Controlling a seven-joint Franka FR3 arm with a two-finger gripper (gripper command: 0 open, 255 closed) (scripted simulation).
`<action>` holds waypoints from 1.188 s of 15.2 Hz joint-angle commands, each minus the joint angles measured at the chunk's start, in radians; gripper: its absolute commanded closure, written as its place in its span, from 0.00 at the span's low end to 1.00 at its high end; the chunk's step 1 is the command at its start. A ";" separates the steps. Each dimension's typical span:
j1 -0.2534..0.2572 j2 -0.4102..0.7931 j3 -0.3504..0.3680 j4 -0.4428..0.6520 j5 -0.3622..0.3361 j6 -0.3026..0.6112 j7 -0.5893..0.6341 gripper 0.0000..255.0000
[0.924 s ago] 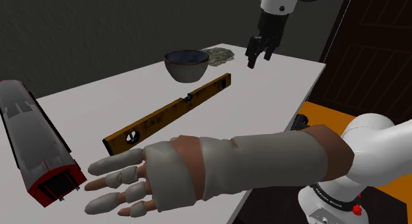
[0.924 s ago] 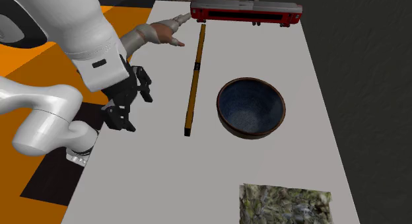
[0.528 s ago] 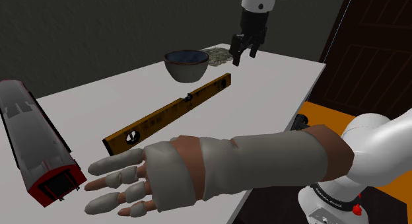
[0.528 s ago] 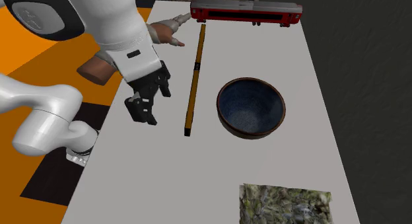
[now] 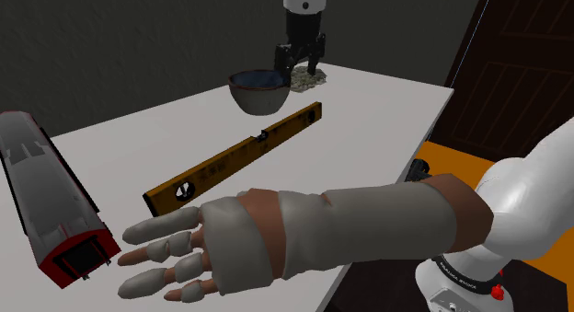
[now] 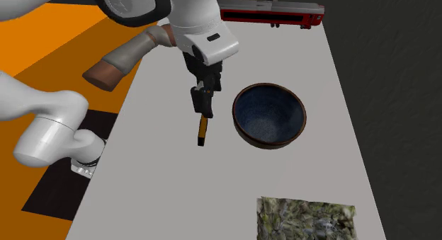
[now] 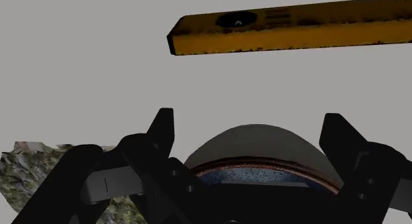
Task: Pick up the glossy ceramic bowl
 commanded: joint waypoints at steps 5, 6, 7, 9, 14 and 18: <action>0.026 0.258 0.065 0.290 -0.069 -0.066 0.062 0.00; 0.034 0.305 0.074 0.345 -0.085 -0.082 0.071 0.00; 0.043 0.352 0.082 0.404 -0.101 -0.100 0.080 0.00; 0.069 0.453 0.096 0.534 -0.137 -0.143 0.095 0.00; 0.133 0.642 0.103 0.784 -0.202 -0.227 0.109 0.00; 0.119 0.612 0.103 0.685 -0.192 -0.158 0.120 0.00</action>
